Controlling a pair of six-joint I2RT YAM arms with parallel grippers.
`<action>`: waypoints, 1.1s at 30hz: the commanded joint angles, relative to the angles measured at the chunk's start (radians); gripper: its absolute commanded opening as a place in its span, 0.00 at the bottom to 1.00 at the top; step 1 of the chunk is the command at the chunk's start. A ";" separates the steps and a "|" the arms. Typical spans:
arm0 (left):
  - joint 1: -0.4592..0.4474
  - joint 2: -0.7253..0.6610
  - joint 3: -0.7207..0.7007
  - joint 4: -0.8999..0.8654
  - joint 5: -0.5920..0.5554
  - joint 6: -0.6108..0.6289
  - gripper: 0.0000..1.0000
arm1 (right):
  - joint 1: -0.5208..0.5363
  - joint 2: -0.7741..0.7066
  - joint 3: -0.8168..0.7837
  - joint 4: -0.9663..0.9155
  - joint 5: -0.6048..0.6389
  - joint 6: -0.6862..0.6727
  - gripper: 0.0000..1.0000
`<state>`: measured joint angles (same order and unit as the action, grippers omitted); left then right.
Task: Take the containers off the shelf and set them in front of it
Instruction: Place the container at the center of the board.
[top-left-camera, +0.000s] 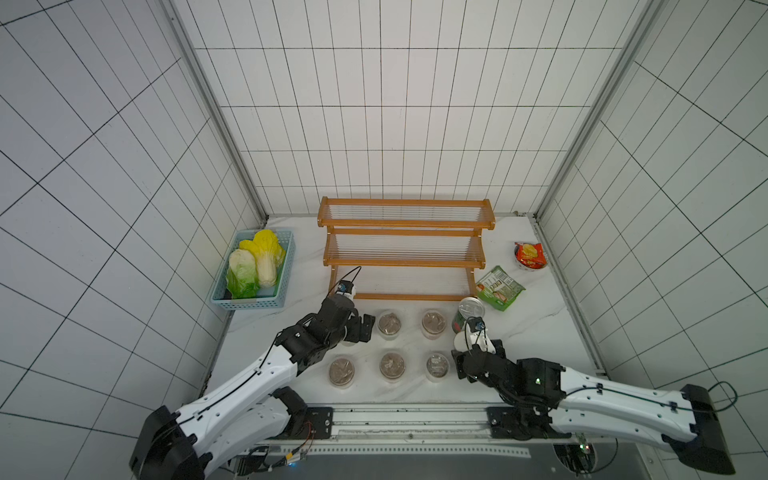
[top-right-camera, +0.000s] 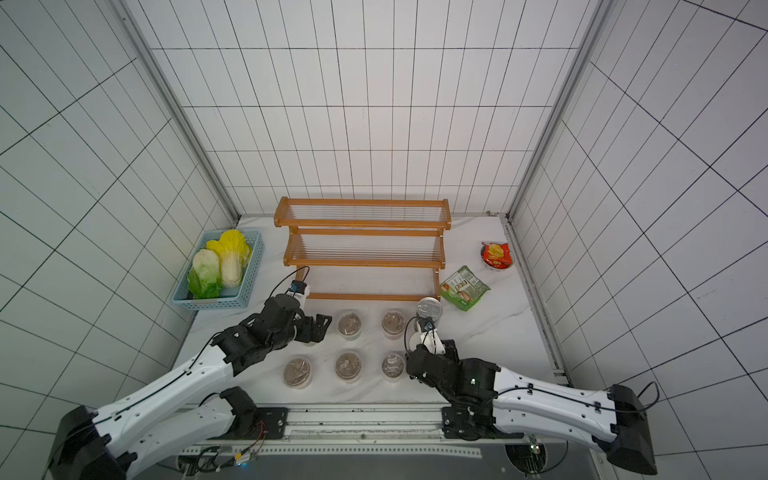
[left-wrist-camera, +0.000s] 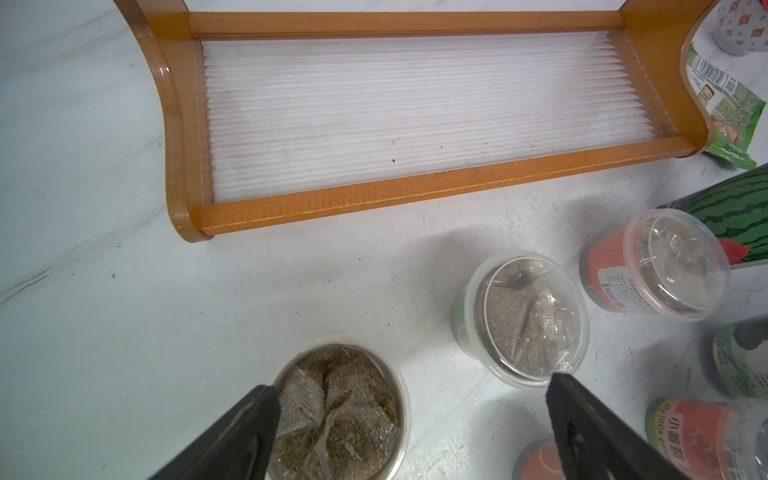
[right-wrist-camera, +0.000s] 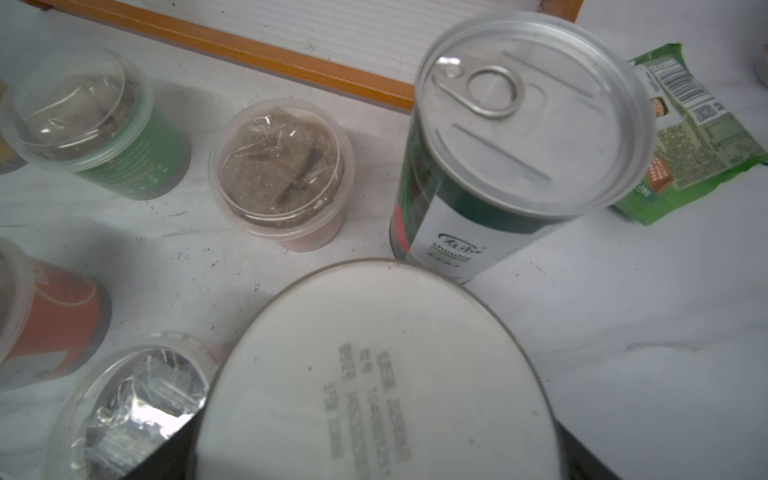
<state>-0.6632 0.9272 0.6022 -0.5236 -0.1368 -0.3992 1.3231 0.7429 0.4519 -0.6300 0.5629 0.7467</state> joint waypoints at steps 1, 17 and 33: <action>0.008 -0.015 0.026 0.004 0.002 0.014 0.98 | -0.012 -0.011 0.006 -0.036 -0.011 0.055 0.84; 0.018 -0.010 0.023 0.020 0.013 0.018 0.98 | -0.012 0.029 0.056 -0.189 0.053 0.132 0.97; 0.087 -0.053 0.113 -0.040 0.009 0.025 0.99 | -0.120 0.010 0.387 -0.320 0.132 -0.043 0.99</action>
<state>-0.6086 0.8890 0.6621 -0.5423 -0.1284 -0.3946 1.2613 0.7368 0.7677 -0.8989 0.6582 0.7837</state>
